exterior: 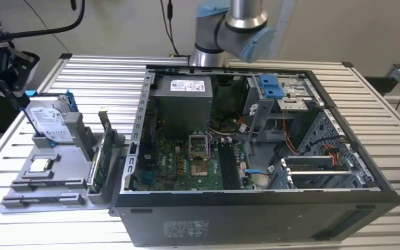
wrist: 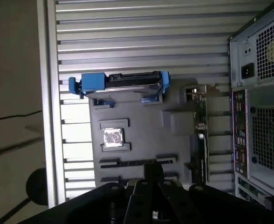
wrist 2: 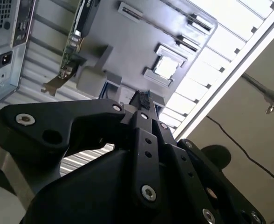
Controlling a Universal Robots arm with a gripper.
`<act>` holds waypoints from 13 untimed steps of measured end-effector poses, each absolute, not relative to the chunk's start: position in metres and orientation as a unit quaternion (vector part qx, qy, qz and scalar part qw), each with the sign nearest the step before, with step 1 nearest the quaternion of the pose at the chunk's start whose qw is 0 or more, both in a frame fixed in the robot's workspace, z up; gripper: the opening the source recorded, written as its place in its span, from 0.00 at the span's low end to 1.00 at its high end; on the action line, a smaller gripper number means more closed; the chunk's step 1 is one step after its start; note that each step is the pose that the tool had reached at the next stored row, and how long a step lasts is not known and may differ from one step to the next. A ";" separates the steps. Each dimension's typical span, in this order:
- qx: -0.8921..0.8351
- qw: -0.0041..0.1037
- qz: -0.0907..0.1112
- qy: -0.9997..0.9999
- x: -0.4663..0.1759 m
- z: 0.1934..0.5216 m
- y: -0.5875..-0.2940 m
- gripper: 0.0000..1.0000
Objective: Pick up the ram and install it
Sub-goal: 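Reach for the ram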
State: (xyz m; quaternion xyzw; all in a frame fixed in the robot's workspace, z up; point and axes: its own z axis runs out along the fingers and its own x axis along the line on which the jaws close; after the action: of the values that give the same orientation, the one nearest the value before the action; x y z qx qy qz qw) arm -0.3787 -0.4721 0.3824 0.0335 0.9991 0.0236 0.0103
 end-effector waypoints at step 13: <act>0.034 0.010 0.022 0.999 -0.379 0.382 -0.520 0.11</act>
State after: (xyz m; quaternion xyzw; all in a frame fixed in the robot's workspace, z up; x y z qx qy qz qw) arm -0.3787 -0.5202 0.3825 0.0335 0.9992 0.0216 0.0104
